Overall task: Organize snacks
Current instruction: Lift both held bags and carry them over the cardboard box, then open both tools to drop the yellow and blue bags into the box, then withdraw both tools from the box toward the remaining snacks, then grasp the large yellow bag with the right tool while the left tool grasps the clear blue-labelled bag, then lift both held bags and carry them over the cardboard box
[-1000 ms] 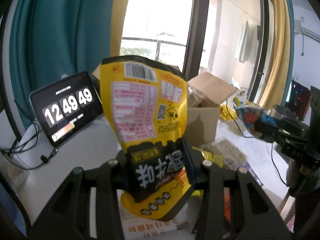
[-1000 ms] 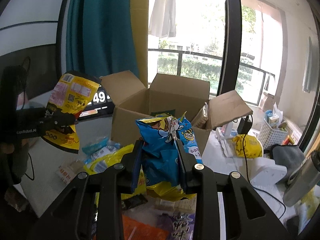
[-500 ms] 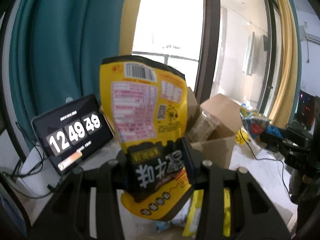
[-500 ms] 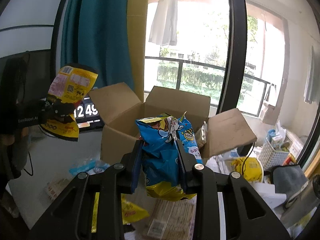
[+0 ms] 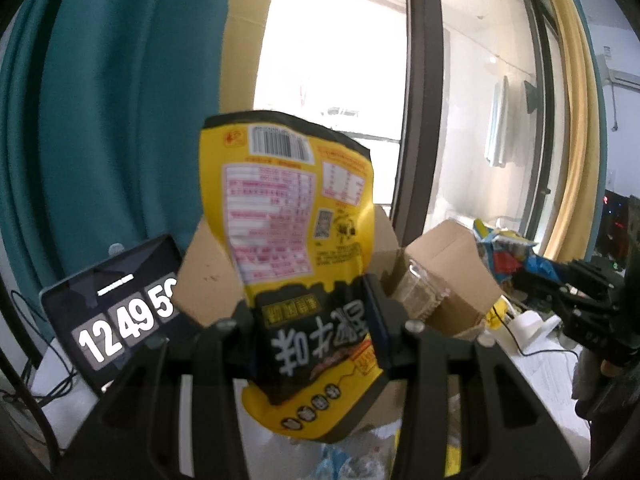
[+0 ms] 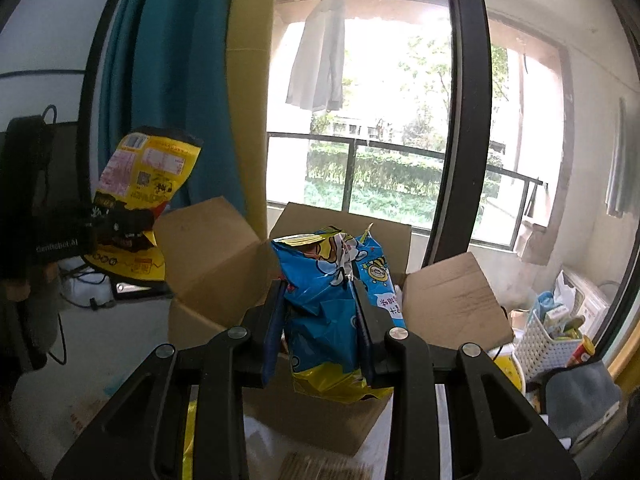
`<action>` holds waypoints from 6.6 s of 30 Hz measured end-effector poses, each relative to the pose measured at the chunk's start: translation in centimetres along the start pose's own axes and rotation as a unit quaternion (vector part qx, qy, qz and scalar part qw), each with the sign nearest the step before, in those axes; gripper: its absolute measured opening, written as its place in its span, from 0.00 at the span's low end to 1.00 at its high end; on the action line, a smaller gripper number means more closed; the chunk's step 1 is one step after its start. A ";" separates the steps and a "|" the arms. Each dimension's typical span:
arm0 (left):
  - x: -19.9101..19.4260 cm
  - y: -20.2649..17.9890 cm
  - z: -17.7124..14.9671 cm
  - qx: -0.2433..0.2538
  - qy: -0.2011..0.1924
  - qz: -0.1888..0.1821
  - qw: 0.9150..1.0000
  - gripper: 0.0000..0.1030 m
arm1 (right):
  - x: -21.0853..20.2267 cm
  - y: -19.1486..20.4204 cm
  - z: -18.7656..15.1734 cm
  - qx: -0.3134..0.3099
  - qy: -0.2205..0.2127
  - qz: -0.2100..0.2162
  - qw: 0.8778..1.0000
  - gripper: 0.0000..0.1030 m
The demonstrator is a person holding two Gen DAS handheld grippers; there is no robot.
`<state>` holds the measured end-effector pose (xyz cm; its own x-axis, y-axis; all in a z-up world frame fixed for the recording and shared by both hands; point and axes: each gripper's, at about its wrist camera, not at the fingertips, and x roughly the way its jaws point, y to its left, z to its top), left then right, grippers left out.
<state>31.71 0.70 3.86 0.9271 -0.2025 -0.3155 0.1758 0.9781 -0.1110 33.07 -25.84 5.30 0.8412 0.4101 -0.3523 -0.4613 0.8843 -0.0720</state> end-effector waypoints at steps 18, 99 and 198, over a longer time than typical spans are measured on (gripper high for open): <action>7.8 -0.6 0.7 0.006 0.023 -0.014 1.000 0.43 | 6.6 -1.8 1.4 0.018 -0.002 0.007 1.000 0.33; -7.2 -3.8 -6.5 -0.037 0.026 -0.033 0.998 0.96 | -7.4 1.8 -4.4 0.032 0.014 -0.040 0.999 0.73; -2.4 3.6 -12.2 0.009 0.170 0.037 0.985 0.30 | -3.7 2.2 -6.9 0.021 0.098 0.022 0.995 0.54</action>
<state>26.04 4.16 -7.27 0.7731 -0.1320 -0.6204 0.1204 0.9909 -0.0608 26.94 -26.95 -0.03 0.7479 0.4004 -0.5295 -0.4806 0.8768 -0.0158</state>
